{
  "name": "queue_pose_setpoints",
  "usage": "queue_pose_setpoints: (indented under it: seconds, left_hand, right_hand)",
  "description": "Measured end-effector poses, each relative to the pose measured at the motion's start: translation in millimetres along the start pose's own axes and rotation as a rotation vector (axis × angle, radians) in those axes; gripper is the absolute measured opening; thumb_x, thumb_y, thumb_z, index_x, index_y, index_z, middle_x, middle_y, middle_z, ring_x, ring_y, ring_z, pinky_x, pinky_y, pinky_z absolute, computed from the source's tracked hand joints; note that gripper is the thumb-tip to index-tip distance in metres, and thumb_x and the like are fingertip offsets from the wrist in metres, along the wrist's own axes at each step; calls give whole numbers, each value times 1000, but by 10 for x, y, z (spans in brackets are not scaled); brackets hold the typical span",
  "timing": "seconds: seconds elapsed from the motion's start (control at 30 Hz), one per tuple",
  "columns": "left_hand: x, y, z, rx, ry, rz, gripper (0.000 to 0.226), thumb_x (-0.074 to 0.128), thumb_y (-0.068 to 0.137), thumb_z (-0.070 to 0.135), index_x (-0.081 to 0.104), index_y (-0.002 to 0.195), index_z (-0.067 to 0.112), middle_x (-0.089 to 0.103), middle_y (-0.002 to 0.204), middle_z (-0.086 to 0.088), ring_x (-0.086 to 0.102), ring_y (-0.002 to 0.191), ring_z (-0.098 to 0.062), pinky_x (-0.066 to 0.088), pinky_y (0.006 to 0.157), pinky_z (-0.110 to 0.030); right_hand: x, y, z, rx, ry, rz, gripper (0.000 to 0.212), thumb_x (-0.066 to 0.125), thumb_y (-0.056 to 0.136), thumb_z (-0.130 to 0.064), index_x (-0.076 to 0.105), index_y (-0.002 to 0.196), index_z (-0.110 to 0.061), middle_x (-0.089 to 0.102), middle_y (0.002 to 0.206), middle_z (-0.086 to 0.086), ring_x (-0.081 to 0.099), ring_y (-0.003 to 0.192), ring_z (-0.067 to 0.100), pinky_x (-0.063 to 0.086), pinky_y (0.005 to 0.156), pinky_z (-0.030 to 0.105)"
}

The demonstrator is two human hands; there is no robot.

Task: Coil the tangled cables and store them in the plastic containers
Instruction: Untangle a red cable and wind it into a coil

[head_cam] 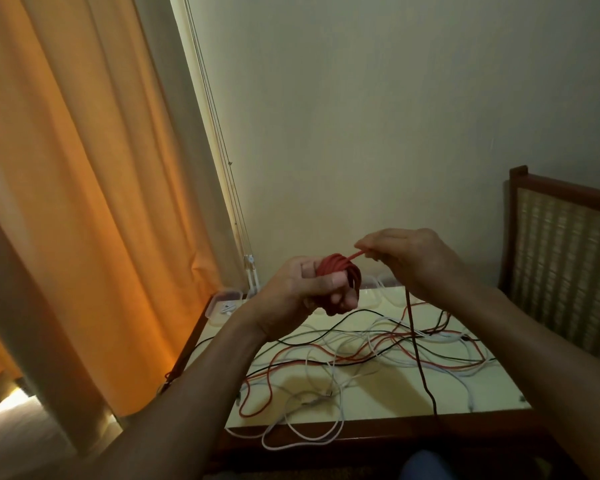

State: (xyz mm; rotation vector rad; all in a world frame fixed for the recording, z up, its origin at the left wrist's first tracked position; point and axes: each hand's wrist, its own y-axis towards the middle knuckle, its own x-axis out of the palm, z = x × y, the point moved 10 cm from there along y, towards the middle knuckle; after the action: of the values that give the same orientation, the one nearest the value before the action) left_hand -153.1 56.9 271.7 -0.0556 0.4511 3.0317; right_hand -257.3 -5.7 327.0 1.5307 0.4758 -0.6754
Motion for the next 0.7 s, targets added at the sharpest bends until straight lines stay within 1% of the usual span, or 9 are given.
queue_pose_setpoints:
  seconds: [0.07,0.13,0.2,0.3,0.37,0.47,0.5,0.57,0.7]
  left_hand:
    - [-89,-8,-1,14,-136,70,21,62,92,17,66,71,13,67,71,-4,60,74,-22,42,71,-35]
    - [-195,-35,18,33,-380,125,16,78,84,20,68,77,11,62,68,-3,65,75,-20,53,75,-32]
    - [-295,-72,70,78,-631,190,18,83,79,19,69,79,7,60,67,-4,67,73,-19,58,75,-29]
    - [-503,-137,165,159,-878,335,21,60,94,17,69,78,6,62,66,-3,68,65,-15,60,69,-27]
    - [-552,-148,270,214,-964,339,21,57,95,19,69,81,7,67,71,-3,72,74,-15,61,70,-27]
    - [-583,-79,298,261,-966,355,19,58,96,16,71,87,4,72,89,-9,73,100,-22,62,82,-27]
    - [-594,-54,294,280,-961,378,21,57,96,13,73,88,2,73,95,-11,72,107,-25,60,91,-28]
    - [-613,21,295,321,-958,413,20,56,97,6,73,91,-3,73,106,-17,69,117,-32,55,101,-32]
    - [-913,110,245,358,-713,587,14,55,100,0,65,109,-4,73,114,-20,66,122,-29,55,102,-31]
  right_hand:
    - [53,-13,118,70,25,-5,32,74,85,5,76,113,-11,77,97,1,67,71,1,52,74,9]
    - [86,-86,319,190,53,-7,36,72,85,8,76,115,-12,77,96,1,60,62,-9,46,67,0]
    - [111,-199,498,309,101,-12,35,66,90,8,76,115,-14,76,92,0,61,58,-6,47,62,4]
    - [204,-391,665,416,72,-80,37,61,90,10,77,112,-15,72,86,-2,62,61,0,42,62,7]
    - [340,-550,741,492,35,-185,43,58,87,12,77,109,-19,70,81,-5,60,60,-1,40,59,5]
    - [572,-707,702,524,54,-297,40,53,89,9,77,107,-18,64,75,-8,54,58,-1,40,55,6]
    - [656,-719,638,502,77,-326,38,54,91,7,77,109,-16,66,76,-6,56,63,0,41,59,7]
    - [810,-740,477,468,85,-407,36,55,92,2,76,112,-19,71,84,-5,63,76,8,52,73,22]
    - [888,-723,34,394,124,-500,26,54,99,-8,73,106,-26,66,86,-13,59,75,1,48,70,21]
